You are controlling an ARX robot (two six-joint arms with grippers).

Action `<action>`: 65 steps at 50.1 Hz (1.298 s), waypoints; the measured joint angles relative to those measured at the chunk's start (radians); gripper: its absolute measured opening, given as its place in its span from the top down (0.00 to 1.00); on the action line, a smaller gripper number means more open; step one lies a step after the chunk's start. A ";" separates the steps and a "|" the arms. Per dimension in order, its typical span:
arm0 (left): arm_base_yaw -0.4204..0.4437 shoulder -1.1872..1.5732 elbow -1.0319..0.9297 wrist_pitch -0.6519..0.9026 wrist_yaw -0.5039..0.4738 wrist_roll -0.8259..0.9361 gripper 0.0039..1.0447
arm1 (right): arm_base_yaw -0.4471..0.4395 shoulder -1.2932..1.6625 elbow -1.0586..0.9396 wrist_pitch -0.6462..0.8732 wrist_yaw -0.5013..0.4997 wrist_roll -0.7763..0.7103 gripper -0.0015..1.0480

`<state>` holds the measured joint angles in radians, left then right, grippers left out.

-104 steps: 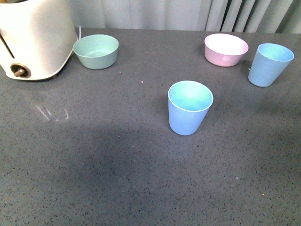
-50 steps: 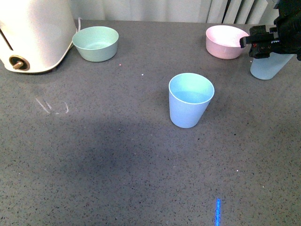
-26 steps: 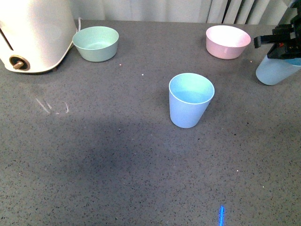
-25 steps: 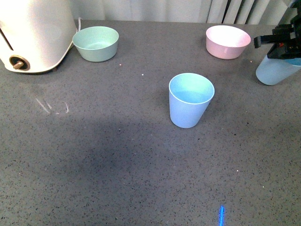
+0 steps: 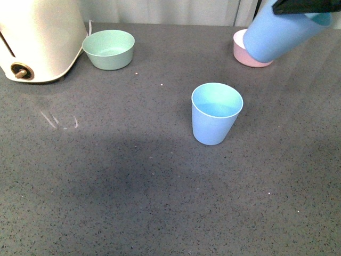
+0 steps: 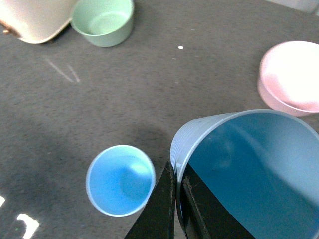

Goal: Stack blue cups with both arms

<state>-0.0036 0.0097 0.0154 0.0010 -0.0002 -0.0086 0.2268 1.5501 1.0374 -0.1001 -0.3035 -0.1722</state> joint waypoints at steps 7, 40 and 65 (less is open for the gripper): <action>0.000 0.000 0.000 0.000 0.000 0.000 0.08 | 0.092 -0.013 -0.011 -0.029 0.005 -0.001 0.98; 0.000 0.000 0.000 0.000 0.000 0.000 0.08 | 0.200 0.082 -0.027 -0.024 0.059 -0.012 0.98; 0.000 0.000 0.000 0.000 0.000 0.000 0.08 | 0.195 0.068 -0.058 0.085 0.131 0.007 0.40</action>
<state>-0.0036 0.0097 0.0154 0.0010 -0.0002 -0.0086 0.4213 1.6176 0.9798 -0.0154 -0.1722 -0.1650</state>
